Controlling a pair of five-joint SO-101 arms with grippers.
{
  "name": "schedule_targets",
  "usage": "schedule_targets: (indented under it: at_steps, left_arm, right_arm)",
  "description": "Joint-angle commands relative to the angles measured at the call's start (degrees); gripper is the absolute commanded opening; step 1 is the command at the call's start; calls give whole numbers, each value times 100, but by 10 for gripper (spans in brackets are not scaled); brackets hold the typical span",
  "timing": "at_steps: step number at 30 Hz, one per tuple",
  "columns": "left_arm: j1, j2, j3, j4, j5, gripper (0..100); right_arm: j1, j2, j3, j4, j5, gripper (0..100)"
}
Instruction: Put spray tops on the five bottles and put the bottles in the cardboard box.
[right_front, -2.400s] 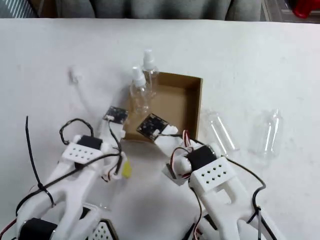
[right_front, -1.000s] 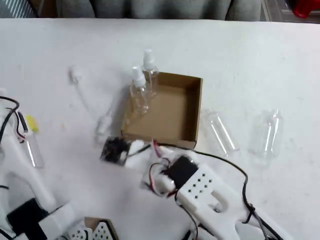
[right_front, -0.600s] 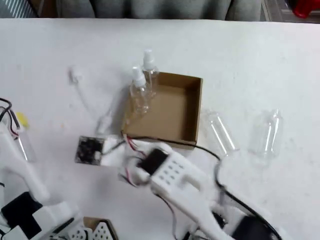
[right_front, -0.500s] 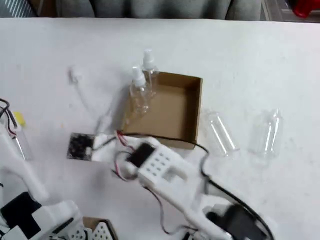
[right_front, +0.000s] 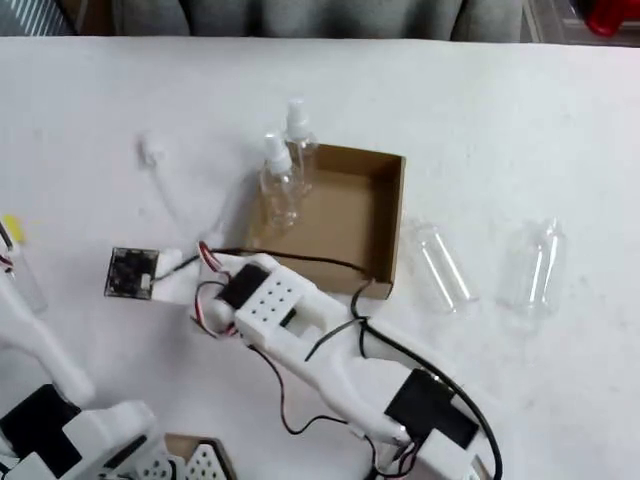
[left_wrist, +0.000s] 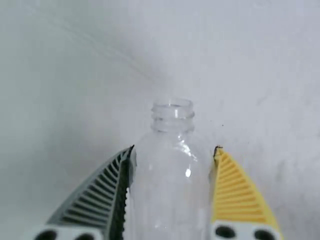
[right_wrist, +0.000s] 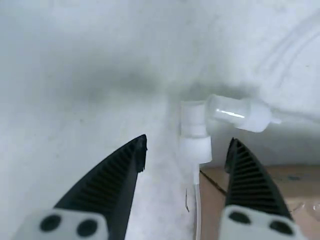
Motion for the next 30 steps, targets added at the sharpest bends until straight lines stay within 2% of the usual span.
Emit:
schedule_targets:
  at_steps: [1,7,12,20,30]
  left_arm:
    - [-48,-57,-334,-141,-18,20]
    - [-48,-57,-343,-141,-9,20]
    - [-31,-57,-378,-149,-18,20]
    - [-22,-57,-334,-149,-44,20]
    - [-22,-48,-325,-149,-44,20]
  right_arm:
    - [75,-57,-352,-119,70,223]
    - [286,22,-360,-338,132,223]
    - [330,681,-809,-426,308,223]
    - [347,1851,-2136,303,308,223]
    - [646,2193,-2549,558,343,223]
